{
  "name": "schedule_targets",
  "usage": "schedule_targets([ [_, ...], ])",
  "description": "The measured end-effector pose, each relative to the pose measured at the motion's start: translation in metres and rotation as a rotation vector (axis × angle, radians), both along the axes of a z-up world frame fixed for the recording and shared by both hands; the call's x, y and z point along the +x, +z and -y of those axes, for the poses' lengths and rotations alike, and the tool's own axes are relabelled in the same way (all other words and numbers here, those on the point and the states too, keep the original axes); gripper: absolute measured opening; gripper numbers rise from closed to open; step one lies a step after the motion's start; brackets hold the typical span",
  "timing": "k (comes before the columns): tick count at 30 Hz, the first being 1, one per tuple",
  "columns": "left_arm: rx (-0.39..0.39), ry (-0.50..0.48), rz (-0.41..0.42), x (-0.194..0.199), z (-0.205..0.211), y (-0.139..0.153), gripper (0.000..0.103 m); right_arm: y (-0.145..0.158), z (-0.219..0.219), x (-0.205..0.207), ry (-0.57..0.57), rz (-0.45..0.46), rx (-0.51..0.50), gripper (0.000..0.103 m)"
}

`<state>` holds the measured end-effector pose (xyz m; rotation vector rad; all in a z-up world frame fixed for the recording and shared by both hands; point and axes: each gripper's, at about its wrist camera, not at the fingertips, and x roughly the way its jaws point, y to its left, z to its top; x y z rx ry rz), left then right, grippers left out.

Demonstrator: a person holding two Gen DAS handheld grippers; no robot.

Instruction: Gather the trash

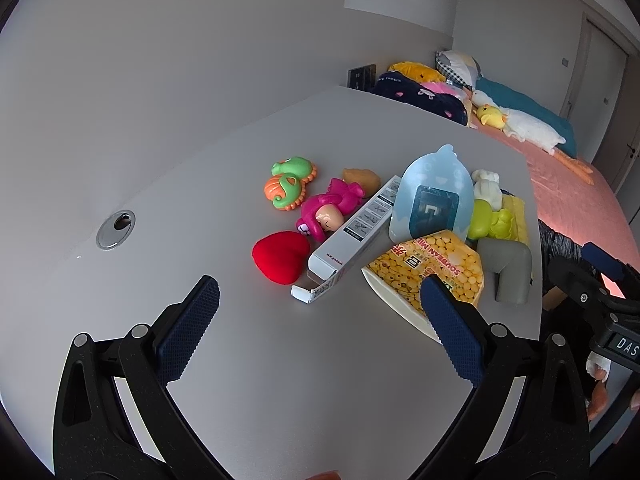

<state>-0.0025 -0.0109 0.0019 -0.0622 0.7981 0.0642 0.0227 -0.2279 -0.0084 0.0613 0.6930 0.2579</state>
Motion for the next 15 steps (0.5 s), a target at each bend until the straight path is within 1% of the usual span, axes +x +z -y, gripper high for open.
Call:
schedule_targets([
  [3,-0.005,-0.011,0.01,-0.0014,0.0011,0.0001,0.097,0.0,0.0001,0.0003,-0.001,-0.001,0.001,0.101],
  [8,0.02,-0.017,0.011,-0.0004,0.0035,-0.0022,0.097,-0.0008,0.0007,0.0002,0.0,-0.004,0.0,0.101],
  [13,-0.004,-0.003,0.008,0.002,-0.0027,-0.0055,0.097,-0.0027,0.0036,0.0044,-0.015,-0.014,-0.006,0.101],
  [15,0.001,0.006,0.001,0.0039,-0.0056,-0.0074,0.097,-0.0043,0.0066,0.0082,-0.027,-0.02,0.0,0.101],
])
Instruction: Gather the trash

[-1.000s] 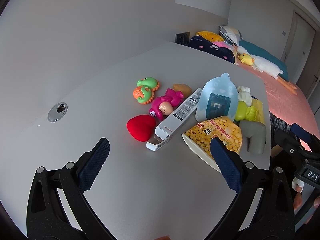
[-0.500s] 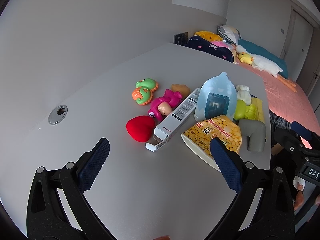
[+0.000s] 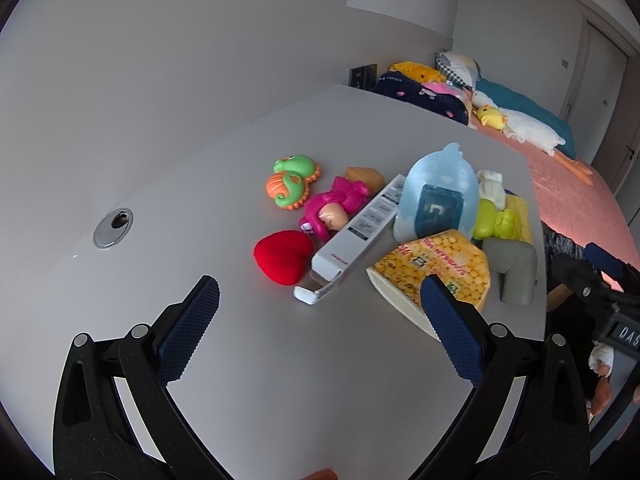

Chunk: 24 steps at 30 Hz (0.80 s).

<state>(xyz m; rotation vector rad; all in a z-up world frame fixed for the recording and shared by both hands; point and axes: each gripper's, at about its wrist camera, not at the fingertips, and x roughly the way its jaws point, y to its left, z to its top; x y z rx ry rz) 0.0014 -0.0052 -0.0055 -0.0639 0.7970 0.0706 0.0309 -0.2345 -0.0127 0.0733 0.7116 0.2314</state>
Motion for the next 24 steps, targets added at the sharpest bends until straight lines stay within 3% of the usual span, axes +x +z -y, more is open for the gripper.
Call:
schedule_targets([
  [11,-0.053,0.051,-0.01,0.016,-0.026,-0.009,0.096,-0.01,0.007,0.022,-0.02,-0.037,0.029,0.101],
  [15,-0.054,0.056,-0.023,0.023,-0.032,-0.013,0.084,-0.013,0.01,0.027,-0.031,-0.03,0.042,0.101],
  [19,-0.066,0.062,-0.044,0.033,-0.04,-0.019,0.076,-0.016,0.011,0.038,-0.038,-0.049,0.052,0.091],
  [24,-0.063,0.058,-0.06,0.043,-0.046,-0.025,0.074,-0.025,0.01,0.058,-0.039,-0.087,0.046,0.078],
])
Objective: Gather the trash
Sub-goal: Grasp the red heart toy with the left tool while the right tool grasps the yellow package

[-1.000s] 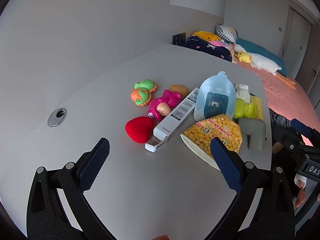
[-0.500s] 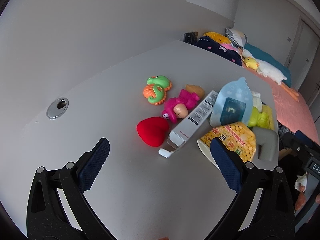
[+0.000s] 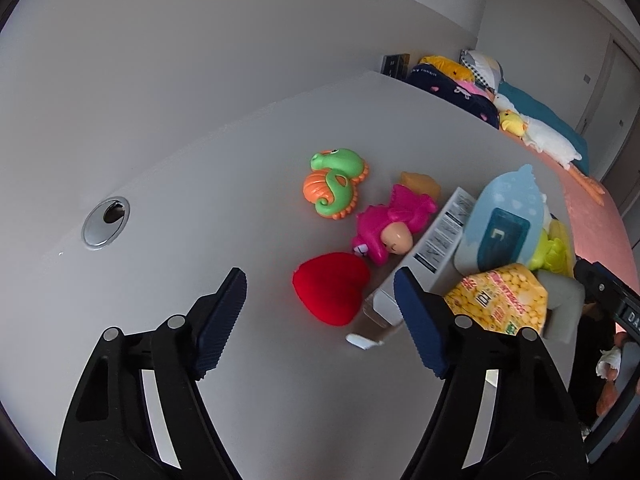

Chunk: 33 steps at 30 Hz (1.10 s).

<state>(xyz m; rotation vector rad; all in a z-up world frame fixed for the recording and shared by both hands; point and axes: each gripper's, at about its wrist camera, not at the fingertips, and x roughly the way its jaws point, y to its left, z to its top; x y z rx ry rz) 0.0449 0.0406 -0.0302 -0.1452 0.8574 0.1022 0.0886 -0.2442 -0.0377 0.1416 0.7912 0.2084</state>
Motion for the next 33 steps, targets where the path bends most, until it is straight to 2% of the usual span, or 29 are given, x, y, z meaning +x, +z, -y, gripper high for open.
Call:
schedule_targets([
  [4,-0.016,-0.001,-0.019,0.007,-0.008,-0.007,0.071,-0.008,-0.005,0.012,0.006,-0.026,-0.004,0.072],
  [9,-0.05,-0.008,-0.05,0.014,-0.015,-0.017,0.061,-0.015,-0.009,0.019,-0.024,-0.035,-0.035,0.069],
  [13,-0.055,-0.015,-0.056,0.015,-0.015,-0.021,0.056,-0.016,0.004,0.015,-0.071,-0.021,0.008,0.068],
  [15,-0.041,-0.026,-0.06,0.017,-0.013,-0.022,0.056,-0.016,0.014,0.012,-0.089,-0.011,0.062,0.068],
  [17,-0.032,-0.034,-0.067,0.018,-0.011,-0.024,0.05,-0.016,0.023,0.013,-0.114,-0.013,0.094,0.068],
  [20,-0.019,-0.046,-0.073,0.019,-0.009,-0.028,0.045,-0.019,0.026,0.02,-0.126,-0.033,0.075,0.066],
  [26,0.024,-0.073,-0.07,0.022,-0.004,-0.03,0.044,-0.029,0.024,0.028,-0.12,-0.061,0.038,0.054],
  [31,0.056,-0.073,-0.066,0.023,-0.004,-0.03,0.038,-0.03,0.023,0.03,-0.113,-0.061,0.026,0.029],
  [33,0.064,-0.071,-0.064,0.023,-0.004,-0.03,0.037,-0.03,0.023,0.031,-0.106,-0.062,0.028,0.024],
])
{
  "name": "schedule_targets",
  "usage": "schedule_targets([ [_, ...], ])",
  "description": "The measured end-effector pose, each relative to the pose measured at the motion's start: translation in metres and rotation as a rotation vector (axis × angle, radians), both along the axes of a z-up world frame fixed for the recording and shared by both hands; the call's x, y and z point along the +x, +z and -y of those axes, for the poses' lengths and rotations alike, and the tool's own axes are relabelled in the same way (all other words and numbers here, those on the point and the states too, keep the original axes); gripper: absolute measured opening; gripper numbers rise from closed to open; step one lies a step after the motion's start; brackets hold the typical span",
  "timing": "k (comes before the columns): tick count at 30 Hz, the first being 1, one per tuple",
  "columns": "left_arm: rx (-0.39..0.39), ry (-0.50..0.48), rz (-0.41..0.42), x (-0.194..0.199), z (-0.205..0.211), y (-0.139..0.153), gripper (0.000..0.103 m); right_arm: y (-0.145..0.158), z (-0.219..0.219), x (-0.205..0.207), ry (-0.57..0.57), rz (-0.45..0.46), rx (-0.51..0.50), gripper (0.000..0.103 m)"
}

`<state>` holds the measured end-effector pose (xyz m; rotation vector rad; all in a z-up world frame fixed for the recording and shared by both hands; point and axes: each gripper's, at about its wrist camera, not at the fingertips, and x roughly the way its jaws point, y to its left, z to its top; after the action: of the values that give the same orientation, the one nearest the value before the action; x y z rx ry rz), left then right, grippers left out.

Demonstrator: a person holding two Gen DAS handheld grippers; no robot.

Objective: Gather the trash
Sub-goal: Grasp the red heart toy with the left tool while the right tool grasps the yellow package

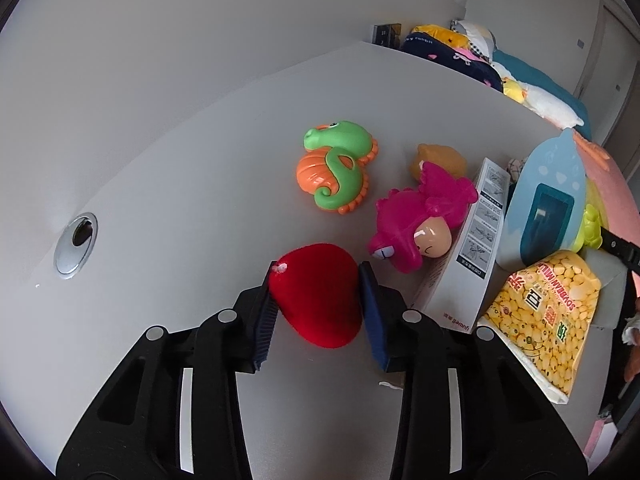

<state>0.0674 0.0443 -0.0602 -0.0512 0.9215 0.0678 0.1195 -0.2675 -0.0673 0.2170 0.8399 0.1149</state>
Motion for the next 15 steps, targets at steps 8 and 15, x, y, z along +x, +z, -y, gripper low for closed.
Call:
schedule_targets([
  [8,0.005,0.038,0.064,-0.011,-0.005,0.024,0.036,0.015,0.008,-0.006,0.007,0.036,0.03,0.02],
  [15,0.015,0.036,0.128,-0.023,0.01,0.053,0.036,0.044,0.015,-0.023,0.006,0.102,0.05,0.02],
])
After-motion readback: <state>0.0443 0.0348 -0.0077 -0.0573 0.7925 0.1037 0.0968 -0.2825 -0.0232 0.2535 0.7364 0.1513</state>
